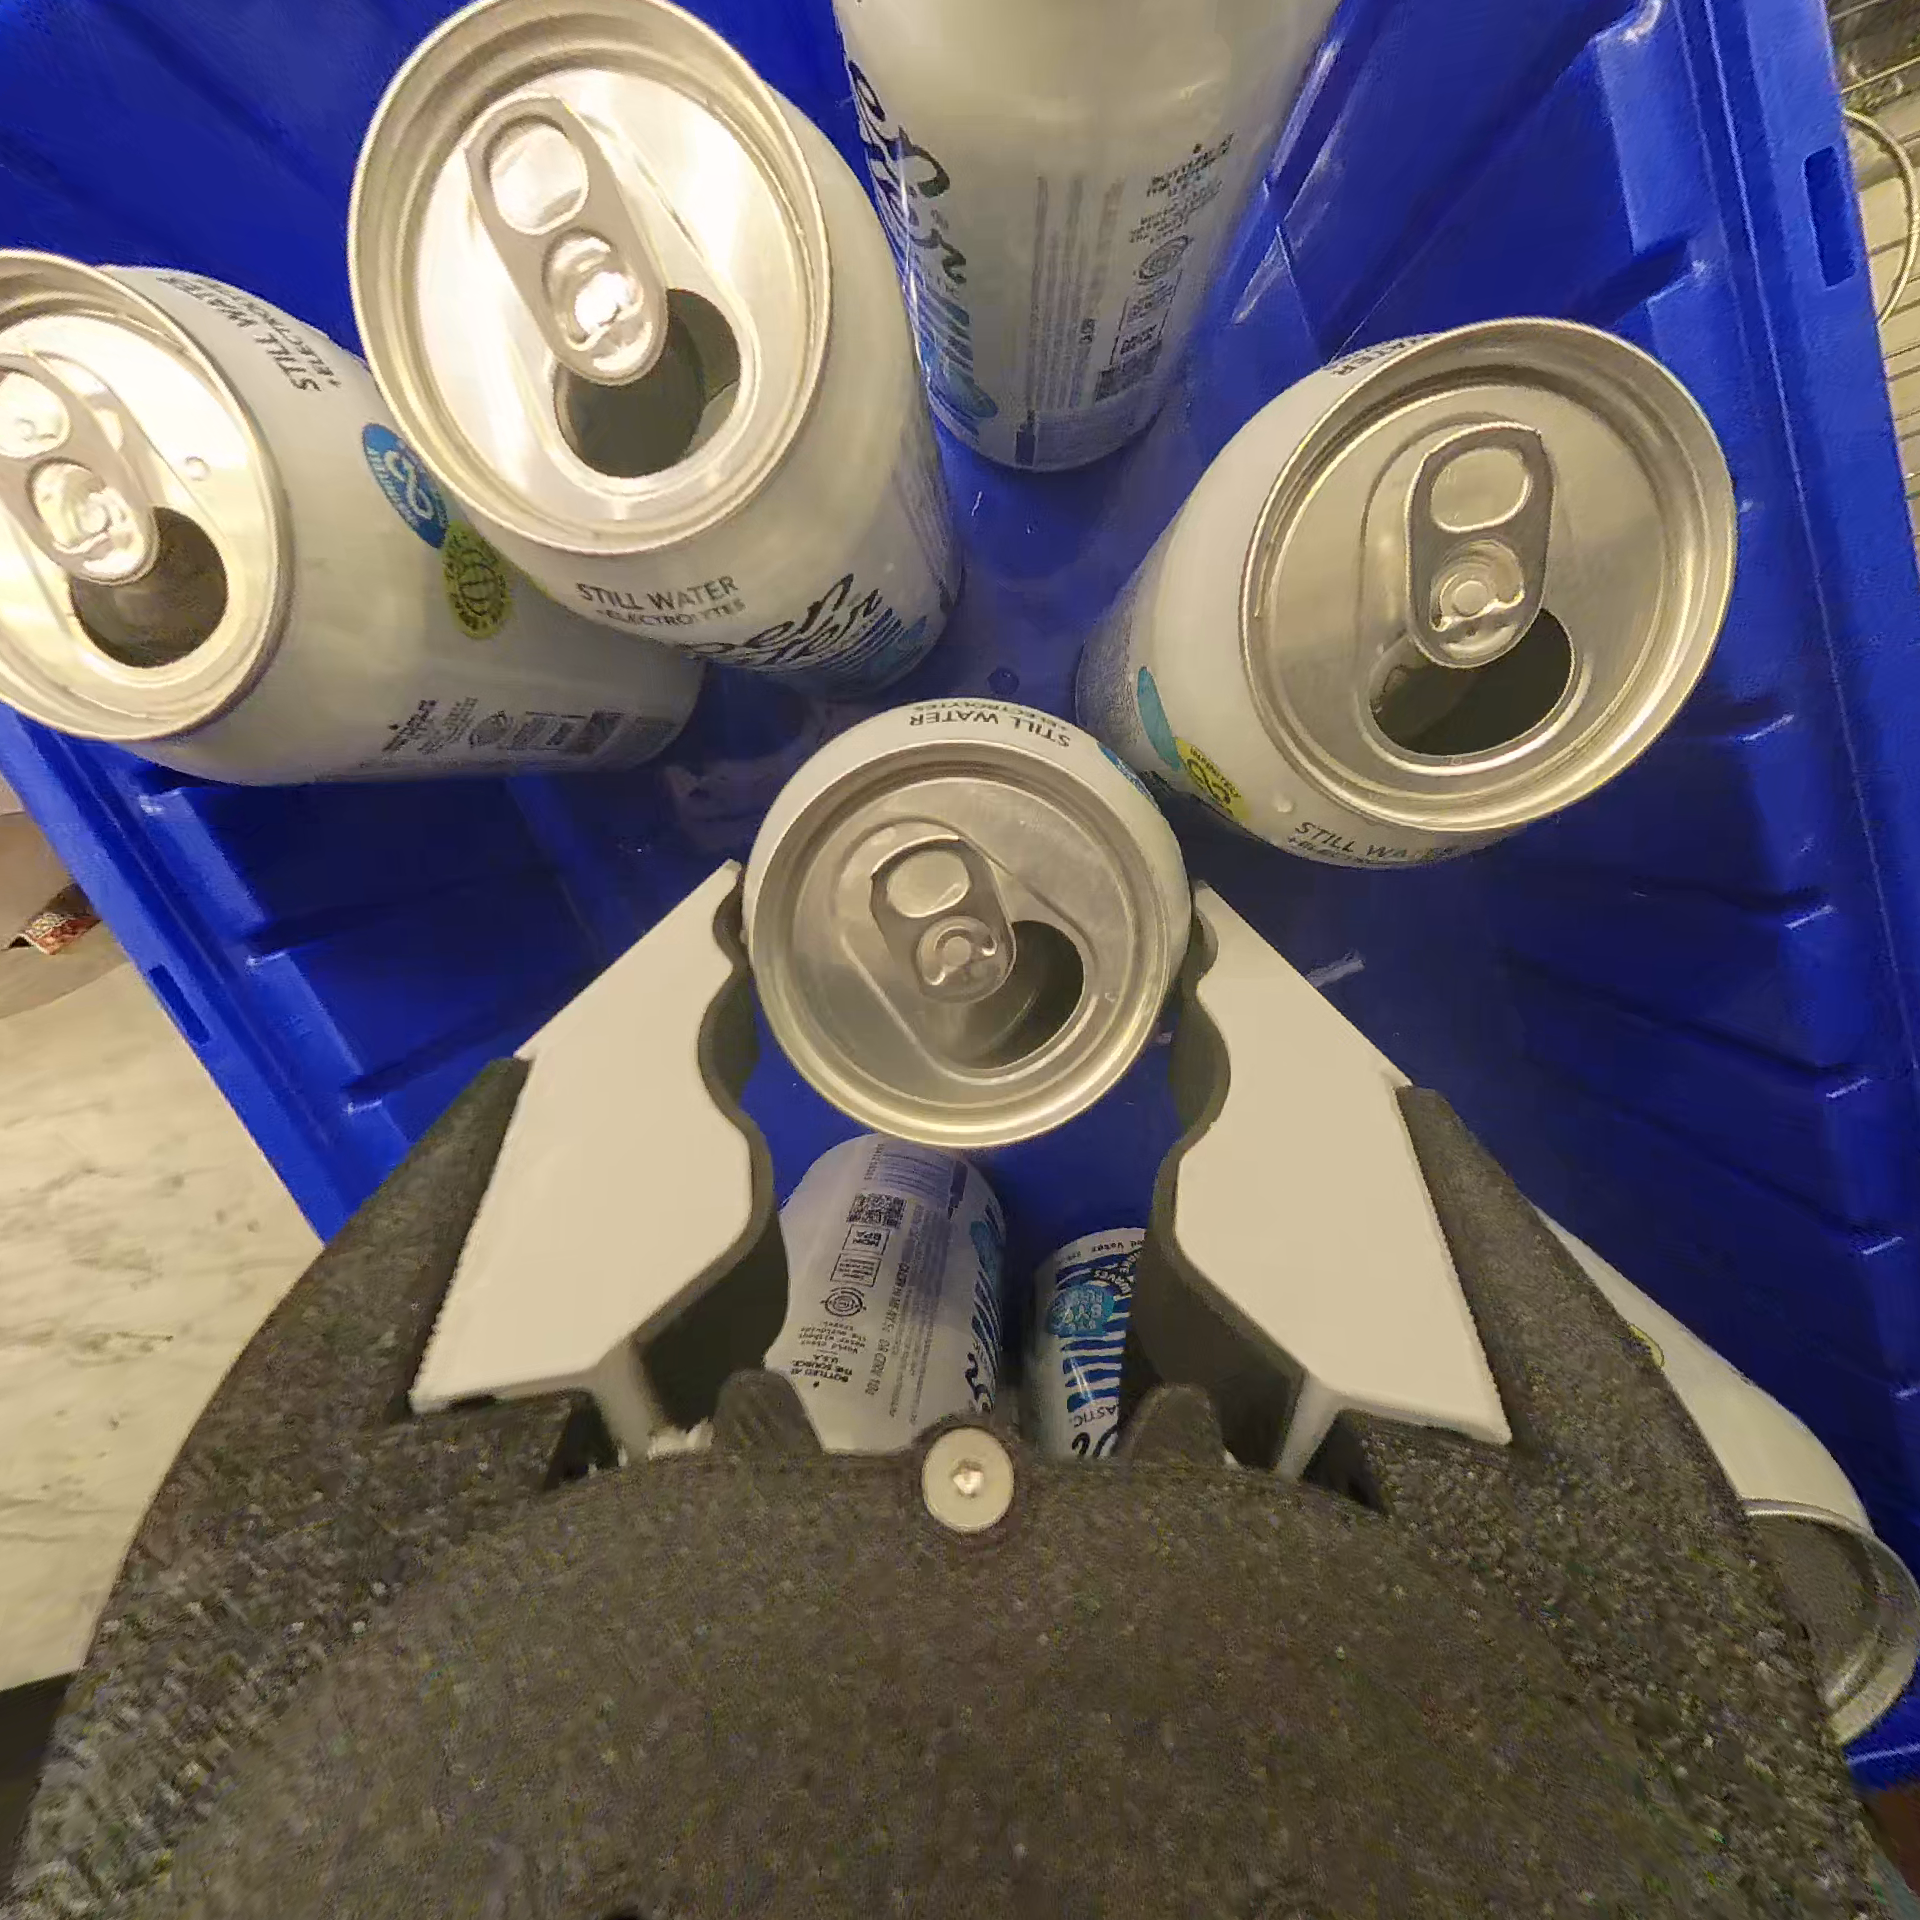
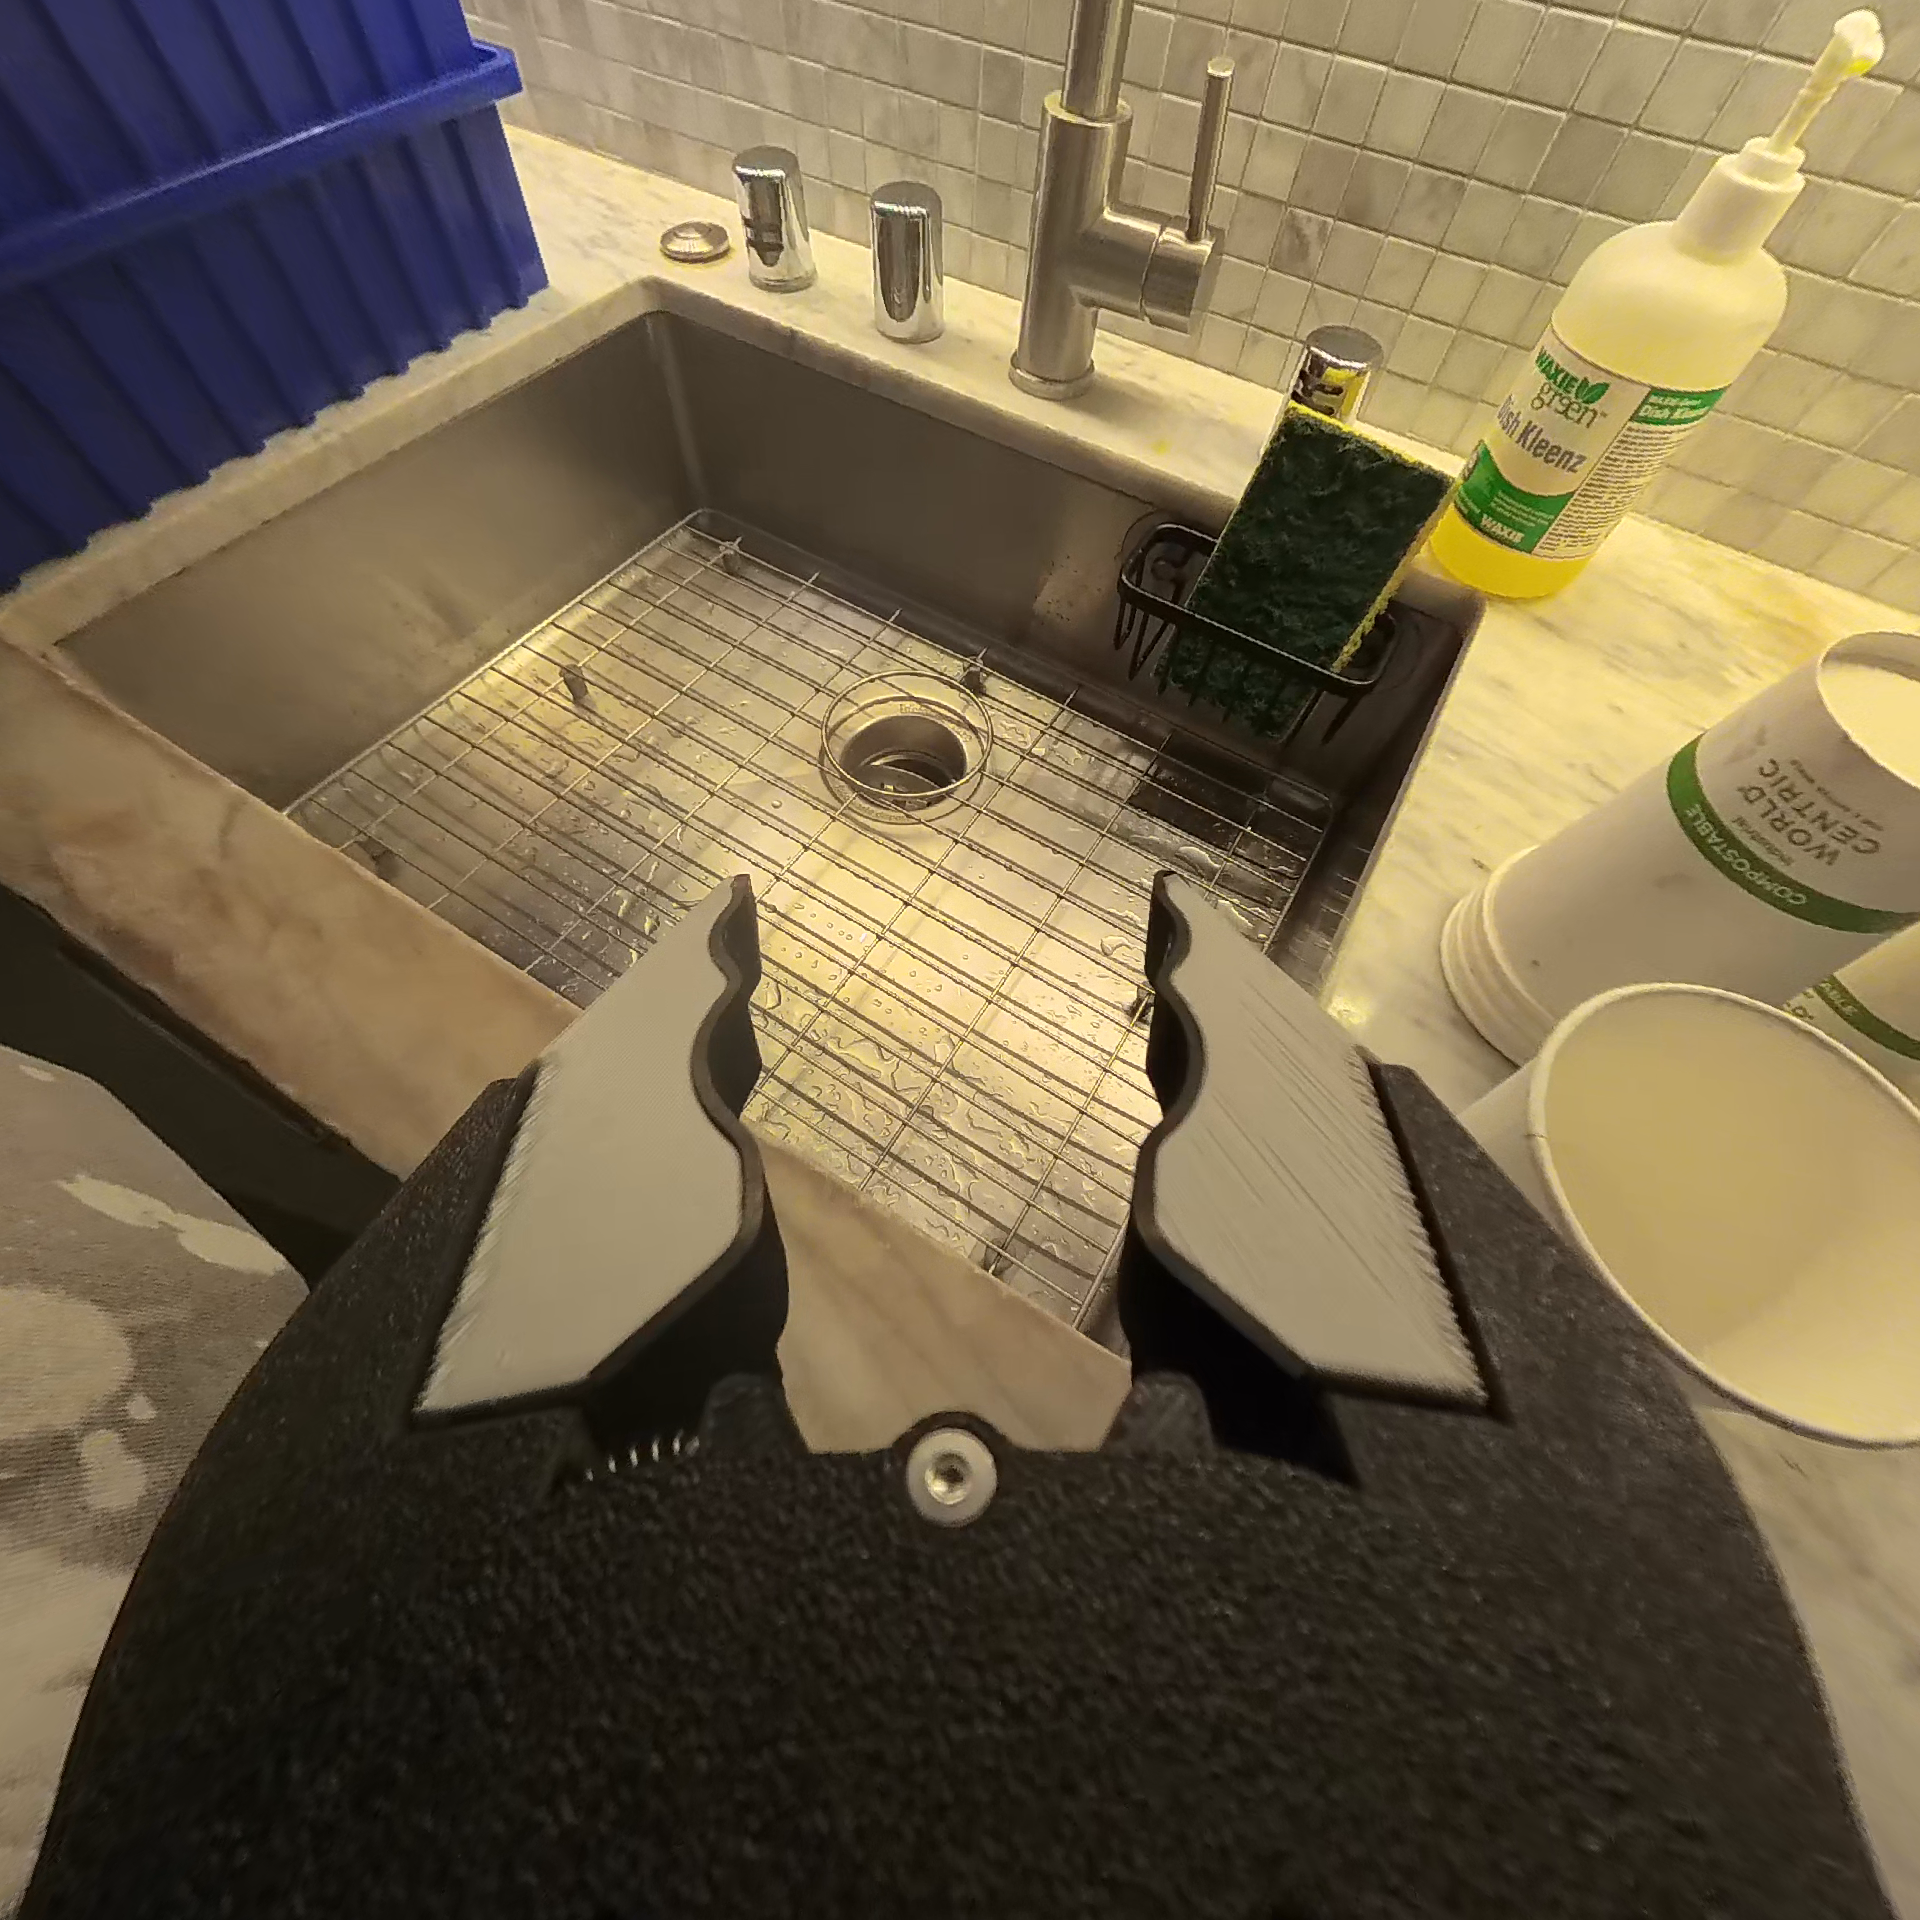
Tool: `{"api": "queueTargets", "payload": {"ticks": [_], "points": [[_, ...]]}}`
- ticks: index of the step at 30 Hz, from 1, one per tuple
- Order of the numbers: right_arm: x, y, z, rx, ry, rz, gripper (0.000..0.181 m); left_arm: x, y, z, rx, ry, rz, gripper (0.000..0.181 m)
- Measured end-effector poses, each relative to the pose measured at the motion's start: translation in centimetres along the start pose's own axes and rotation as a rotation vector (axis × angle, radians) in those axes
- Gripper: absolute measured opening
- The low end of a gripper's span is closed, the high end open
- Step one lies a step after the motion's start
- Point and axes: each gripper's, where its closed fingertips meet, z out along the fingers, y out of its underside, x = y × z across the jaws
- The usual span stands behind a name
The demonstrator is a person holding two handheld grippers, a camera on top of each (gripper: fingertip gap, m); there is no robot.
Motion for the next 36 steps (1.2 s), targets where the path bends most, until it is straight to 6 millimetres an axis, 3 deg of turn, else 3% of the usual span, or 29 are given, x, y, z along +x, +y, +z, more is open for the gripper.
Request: {"api": "queueTargets", "payload": {"ticks": [8, 11, 15, 19, 23, 27, 32, 36], "points": [[-0.5, -0.5, 0.7, -0.002, -0.025, -0.027, 0.074, -0.5, 0.6, -0.4, 0.006, -0.052, 0.004, 0.076], [-0.5, -1.1, 0.8, 0.008, -0.033, -0.039, 0.074, -0.7, 1.0, -1.6, 0.003, -0.070, 0.002, 0.076], [-0.7, -2.4, 1.0, 0.030, -0.057, -0.055, 0.075, -0.8, 0.4, -5.8, 0.048, -0.108, 0.015, 0.075], [-1.9, -5.2, 1.5, 0.068, -0.128, -0.073, 0.082, 1.0, -0.8, -11.6, 0.077, -0.131, 0.062, 0.075], [-4.7, -10.0, 1.9, 0.155, -0.240, -0.115, 0.089, 5.5, -2.1, -16.4, 0.112, -0.103, 0.114, 0.075], [-9.5, -15.2, 2.0, 0.266, -0.395, -0.141, 0.091, 12.1, -3.8, -19.1, 0.188, -0.014, 0.169, 0.075], [-15.9, -19.8, 2.4, 0.349, -0.567, -0.190, 0.092, 22.0, -6.0, -19.6, 0.267, 0.115, 0.273, 0.075], [-18.6, -23.1, 2.1, 0.385, -0.628, -0.263, 0.094, 29.6, -7.1, -18.6, 0.280, 0.205, 0.371, 0.075]]}}
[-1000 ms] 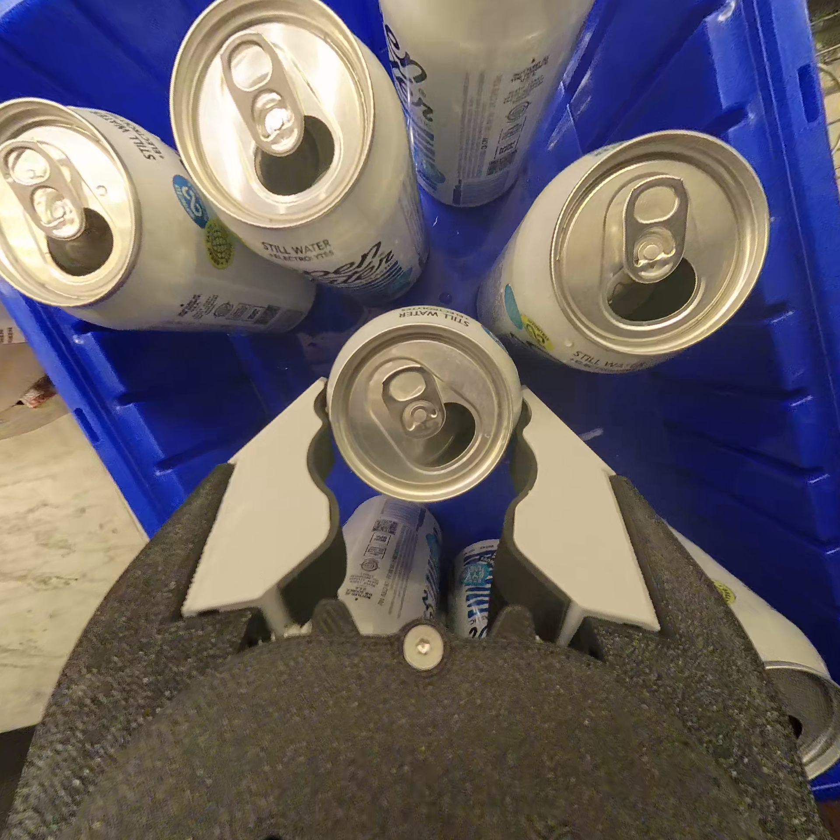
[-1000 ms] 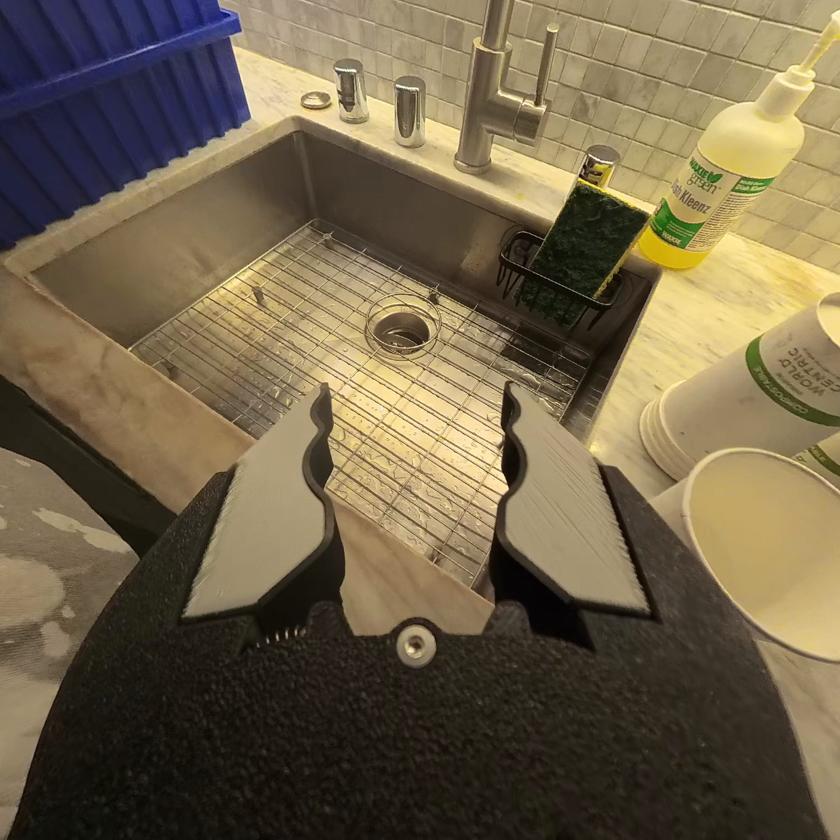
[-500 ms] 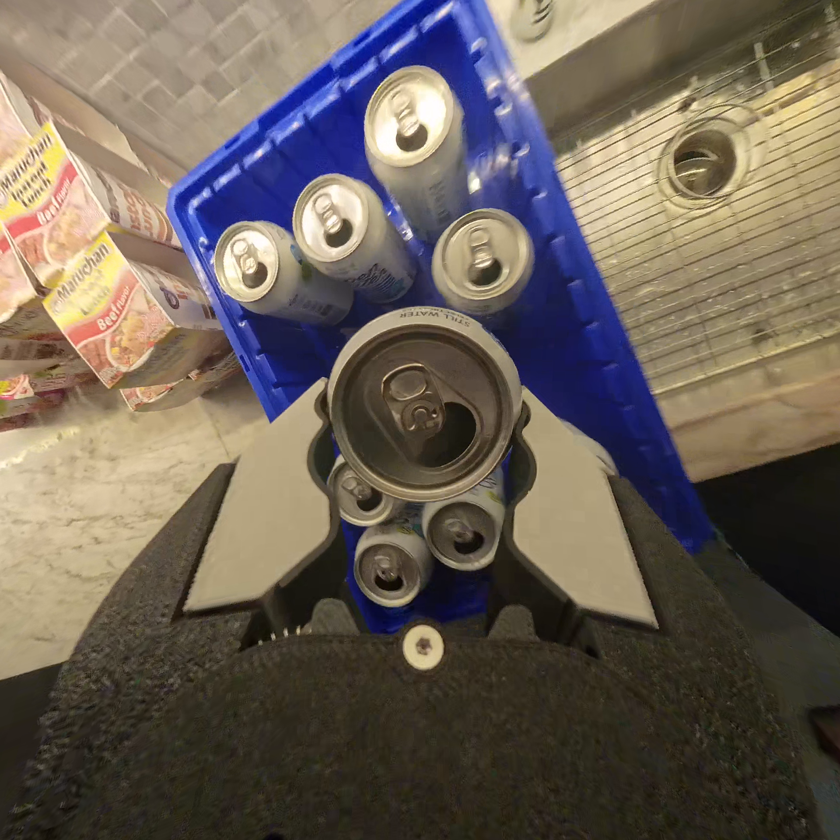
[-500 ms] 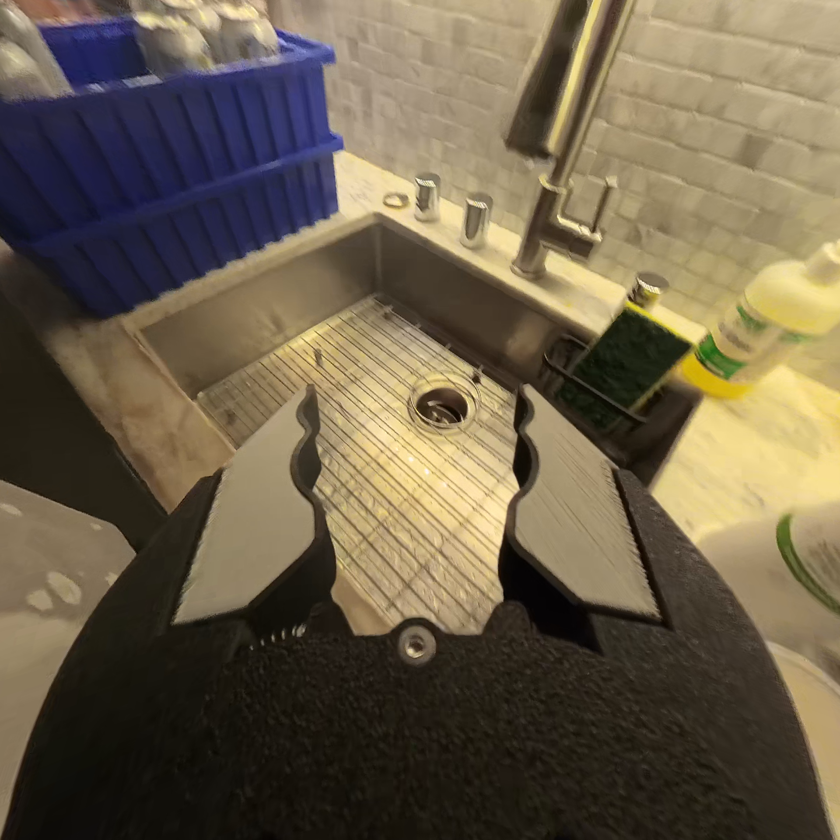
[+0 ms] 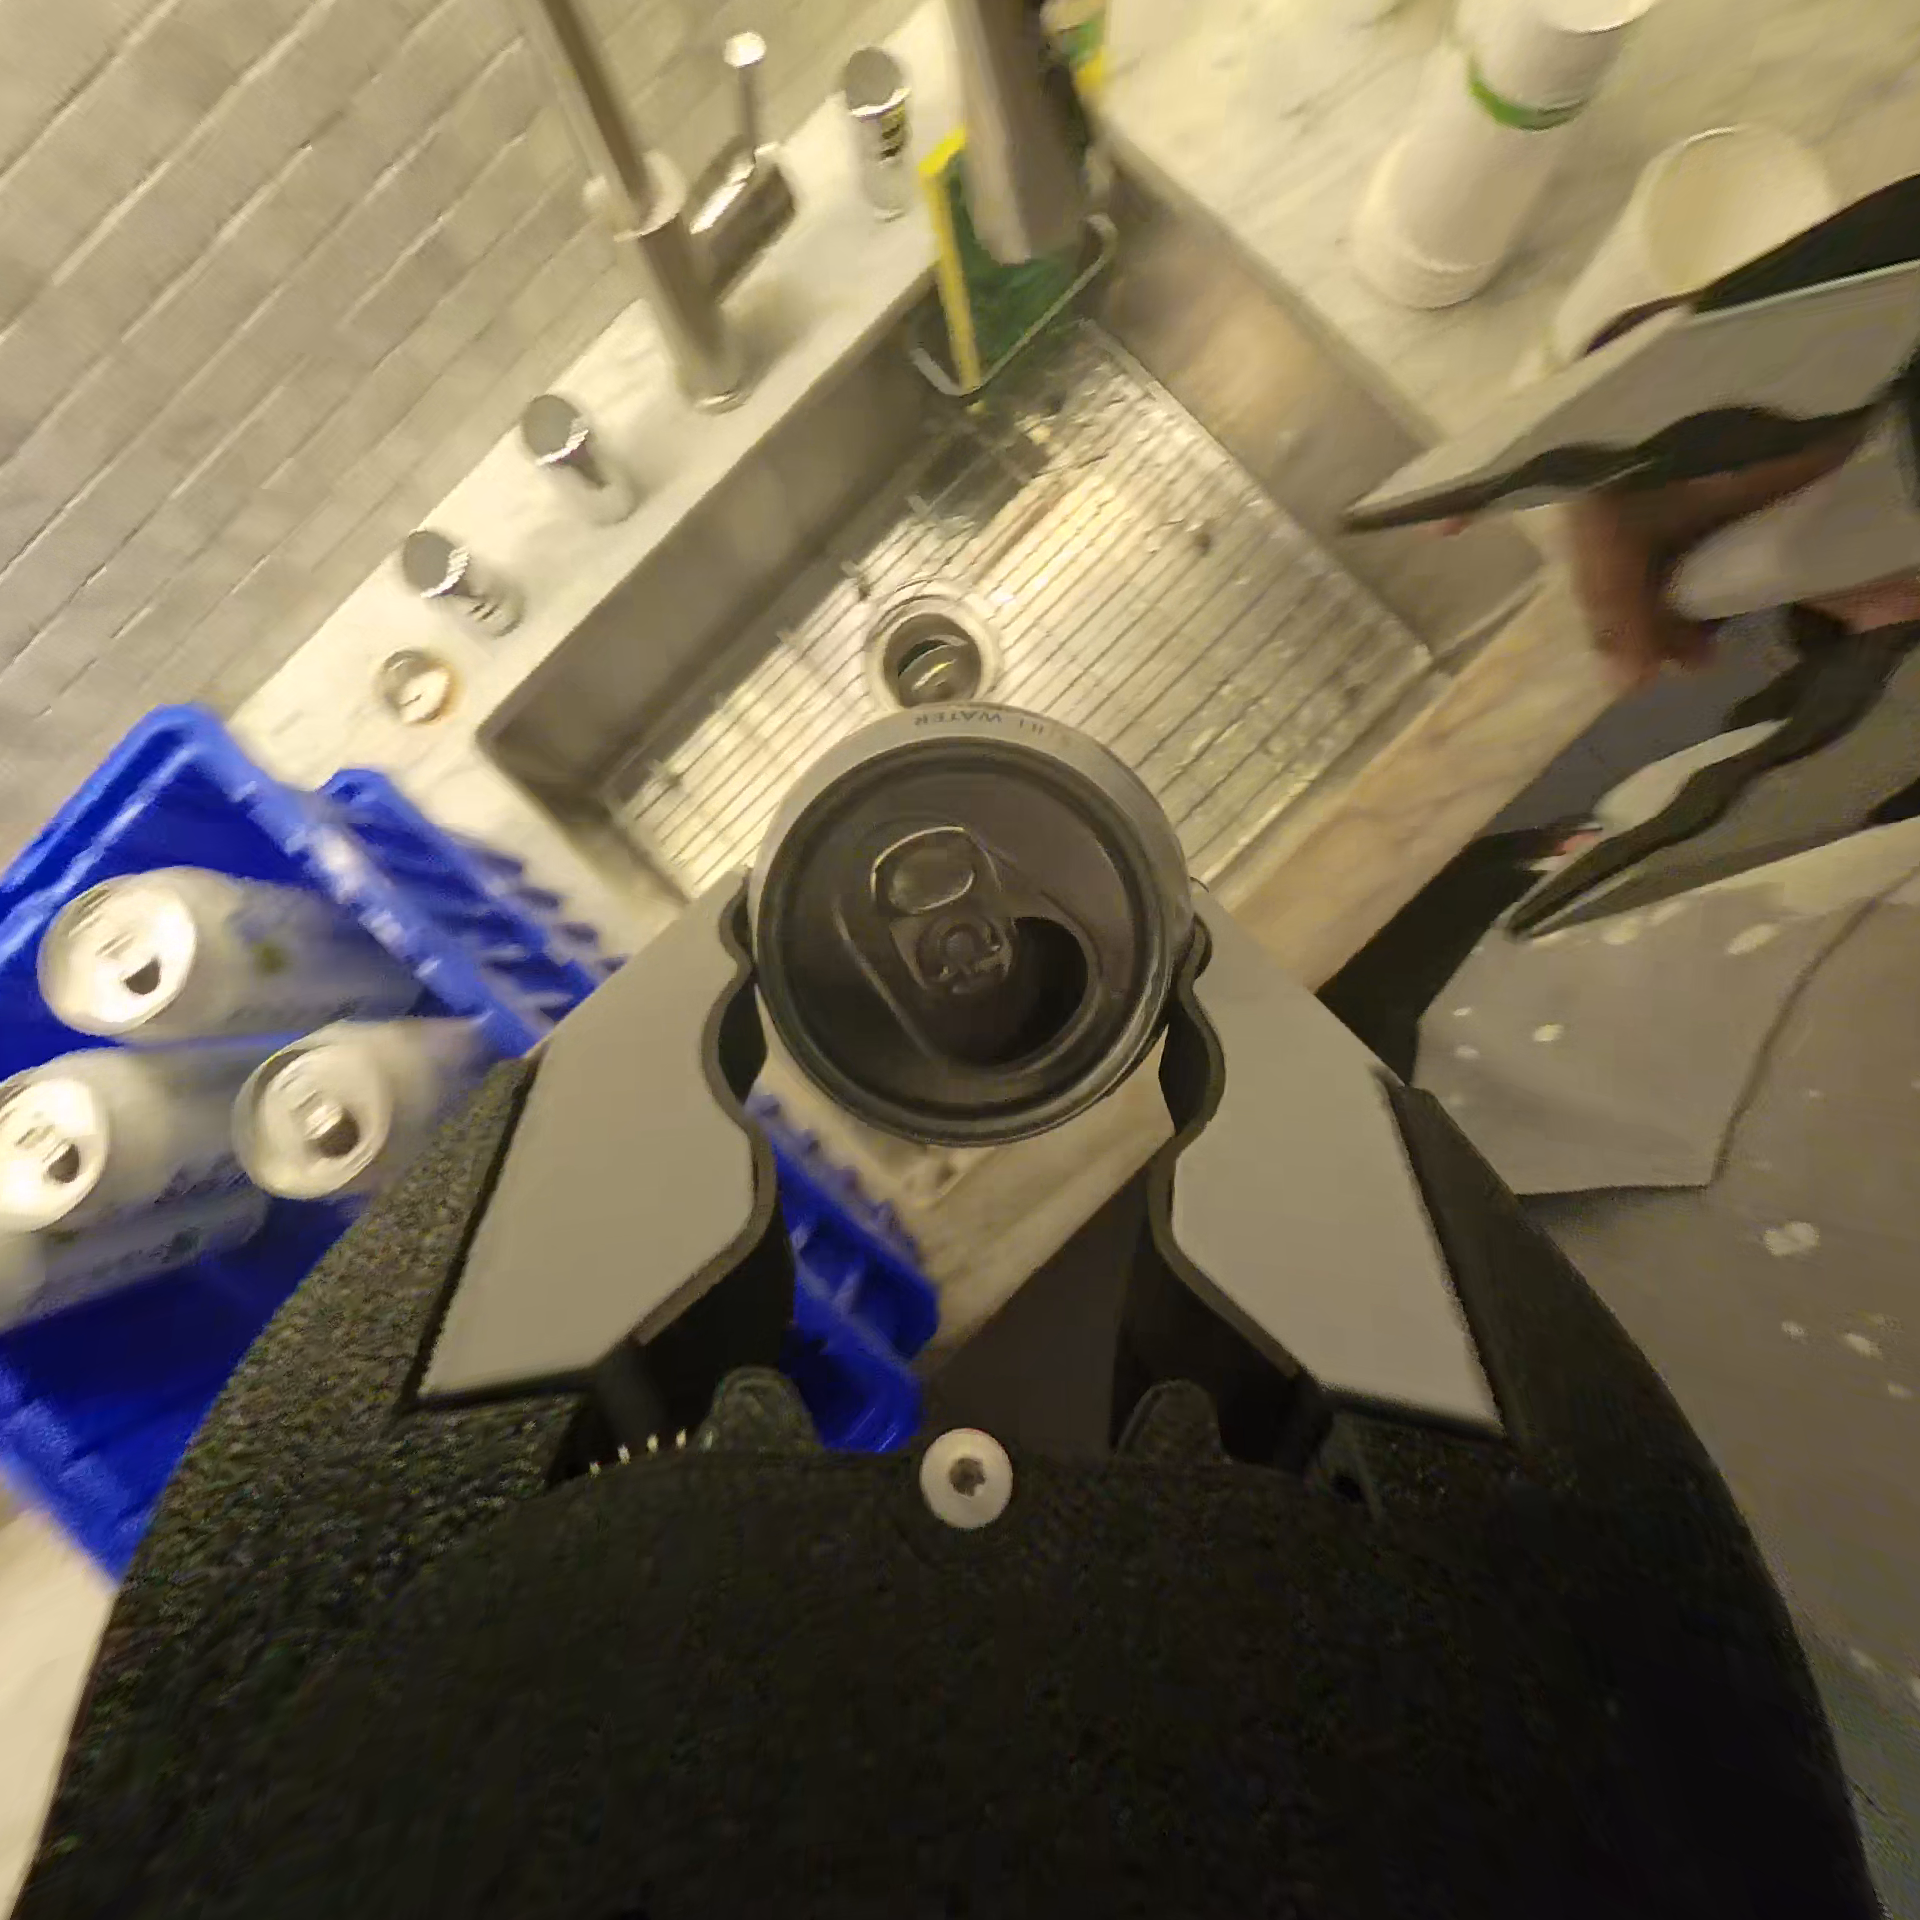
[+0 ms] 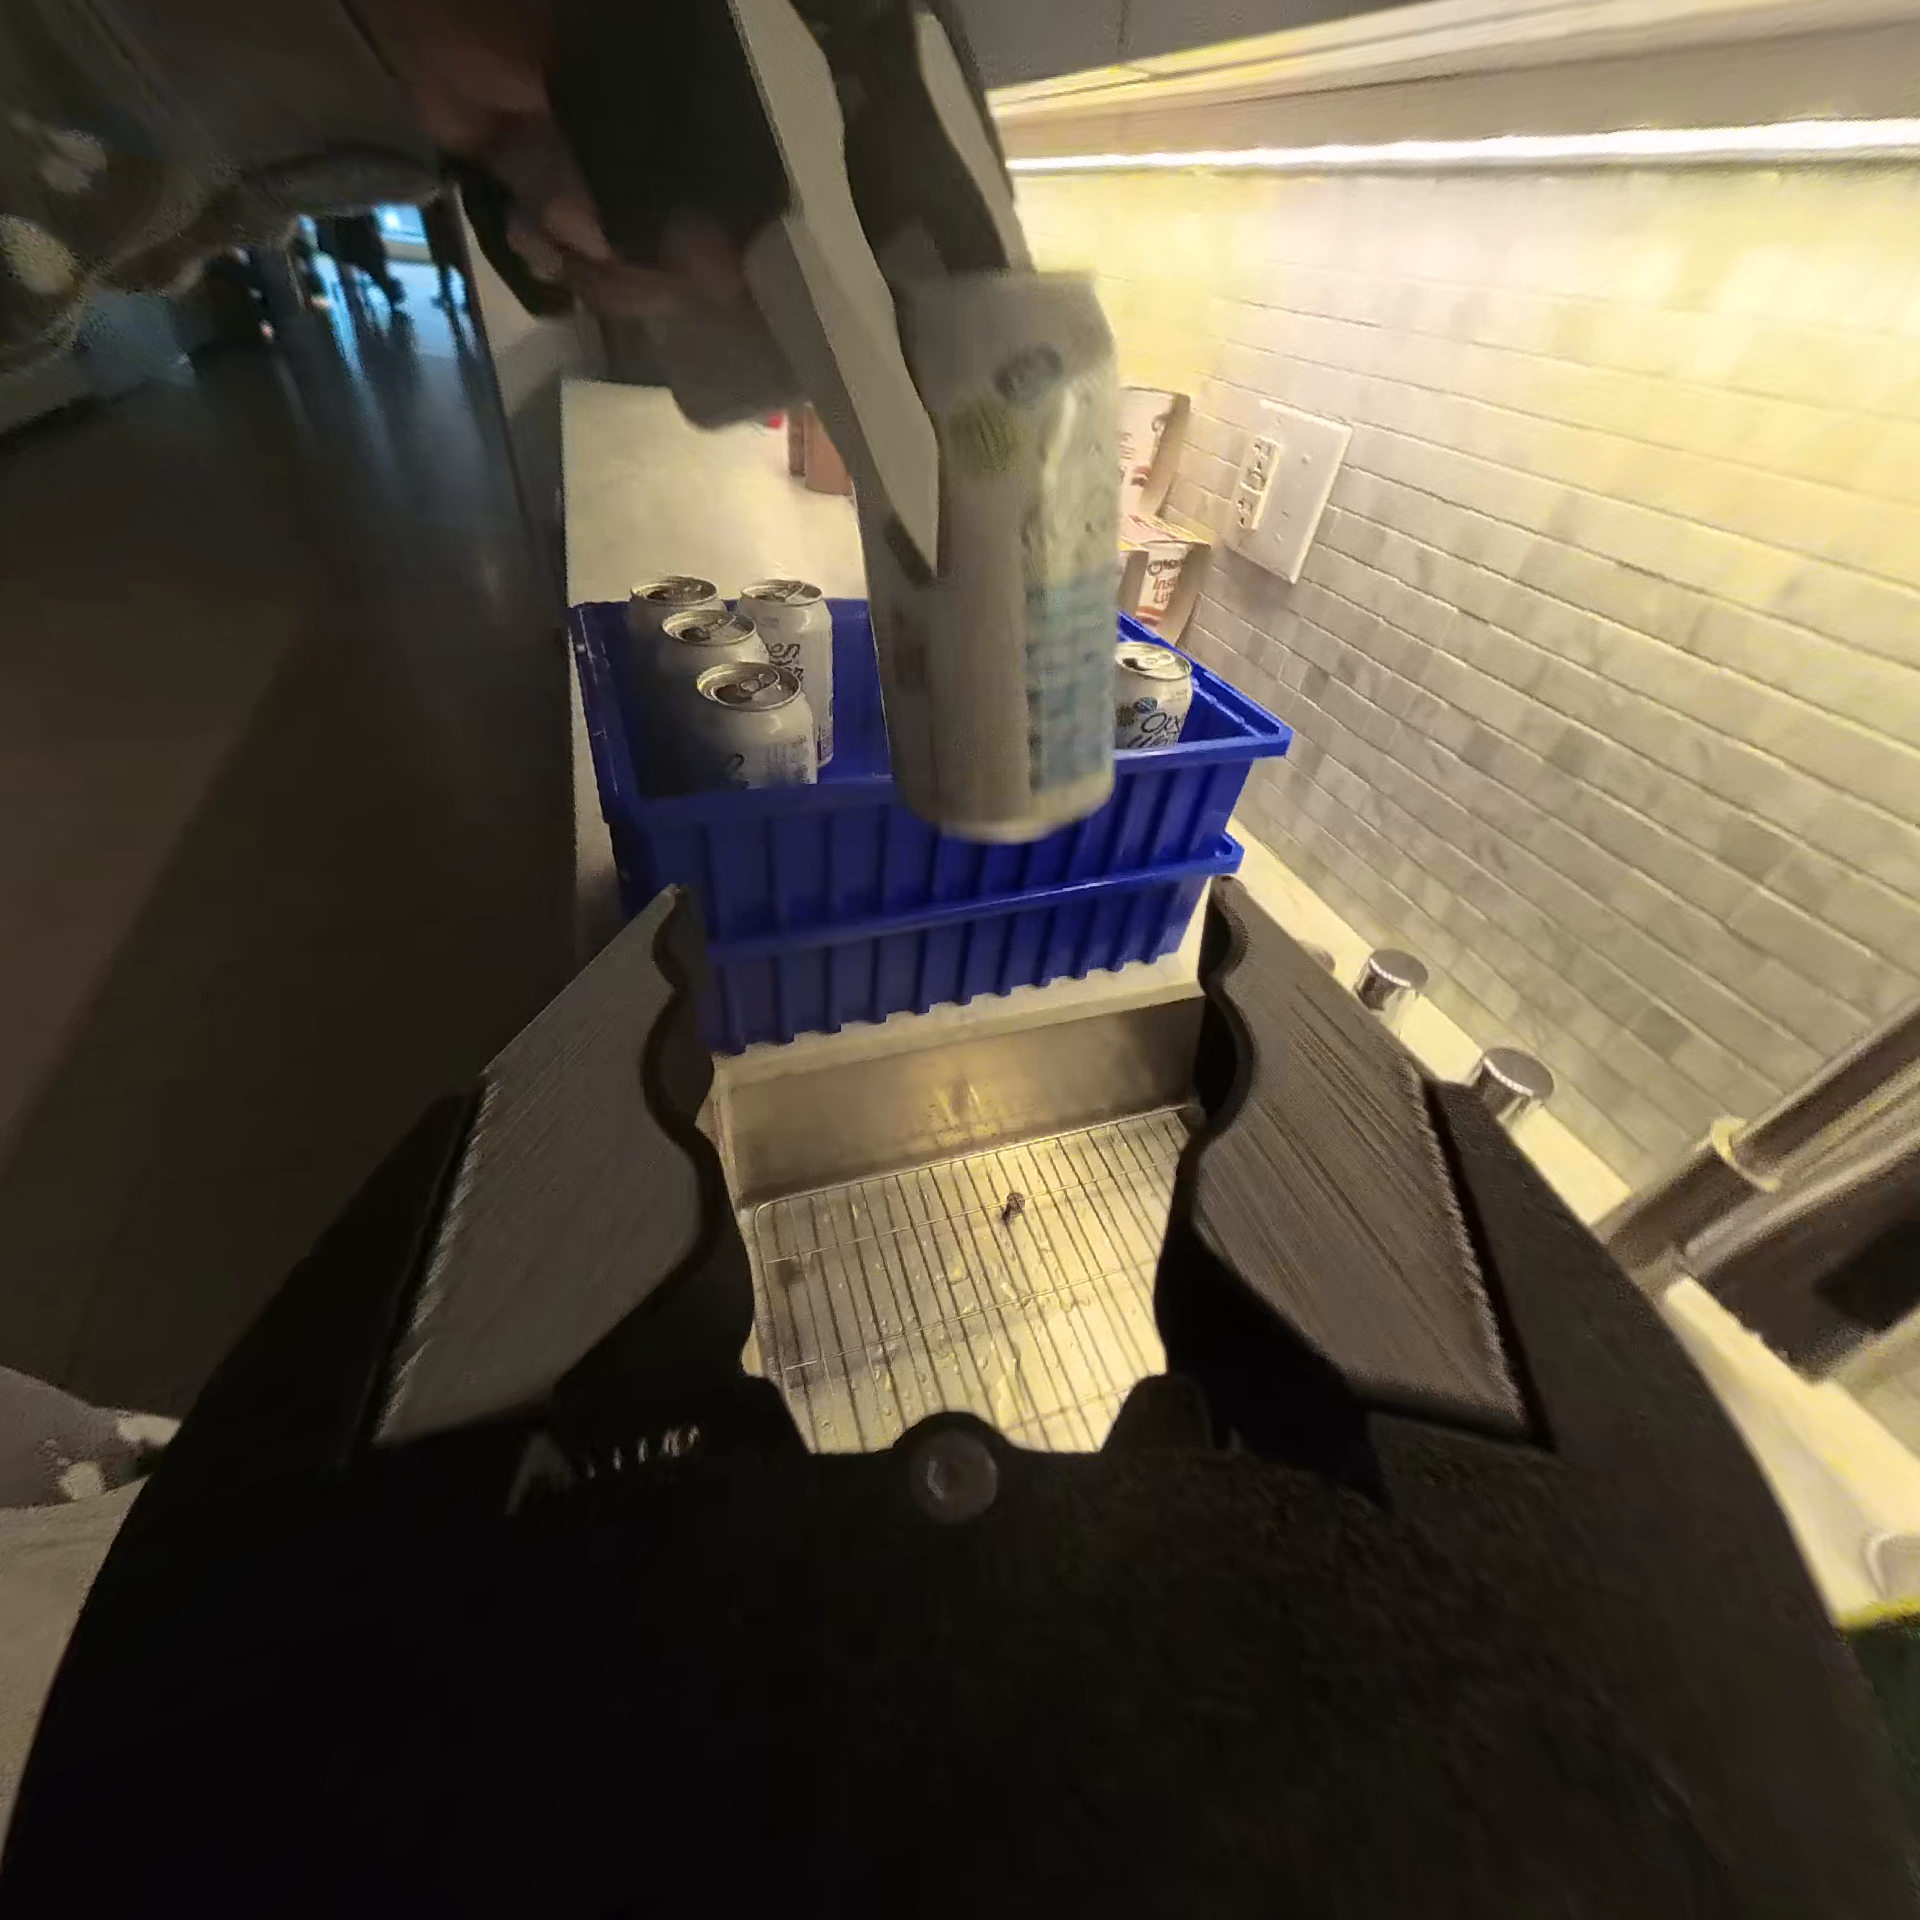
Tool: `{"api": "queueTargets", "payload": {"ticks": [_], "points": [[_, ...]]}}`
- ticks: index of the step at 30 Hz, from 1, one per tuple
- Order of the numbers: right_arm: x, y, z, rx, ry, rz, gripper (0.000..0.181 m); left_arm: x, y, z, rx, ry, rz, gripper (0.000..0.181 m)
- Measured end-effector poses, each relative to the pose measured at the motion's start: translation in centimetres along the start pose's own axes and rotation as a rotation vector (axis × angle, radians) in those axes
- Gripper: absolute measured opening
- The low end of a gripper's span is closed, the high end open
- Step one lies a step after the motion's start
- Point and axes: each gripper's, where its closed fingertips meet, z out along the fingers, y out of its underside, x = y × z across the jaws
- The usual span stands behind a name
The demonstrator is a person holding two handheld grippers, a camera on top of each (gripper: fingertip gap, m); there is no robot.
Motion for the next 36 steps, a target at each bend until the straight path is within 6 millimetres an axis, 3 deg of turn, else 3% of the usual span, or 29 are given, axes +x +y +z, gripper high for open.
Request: {"api": "queueTargets", "payload": {"ticks": [3, 7, 12, 18, 25, 31, 36], "points": [[0.8, 0.3, 0.8, -0.019, 0.018, -0.050, 0.094, 4.0, -1.9, 2.1, 0.009, 0.079, 0.046, 0.075], [2.2, 2.1, 0.5, -0.050, 0.067, -0.052, 0.094, 7.4, -3.9, 4.0, 0.019, 0.144, 0.095, 0.075], [3.3, 3.6, -0.5, -0.048, 0.133, -0.050, 0.085, 10.0, -5.6, 5.3, 0.016, 0.202, 0.128, 0.075], [4.0, 3.4, -1.6, 0.020, 0.178, -0.005, 0.073, 11.5, -6.9, 5.8, 0.034, 0.231, 0.147, 0.076], [3.2, 0.3, -3.7, 0.136, 0.048, 0.017, 0.069, 14.2, -9.8, 3.3, 0.224, 0.309, 0.176, 0.078], [0.2, -2.4, -6.1, 0.233, -0.232, 0.095, 0.069, 18.3, -11.8, -0.5, 0.461, 0.501, 0.295, 0.101], [-2.0, -3.5, -7.8, 0.302, -0.380, 0.175, 0.069, 20.6, -12.2, -2.3, 0.671, 0.654, 0.290, 0.095]]}}
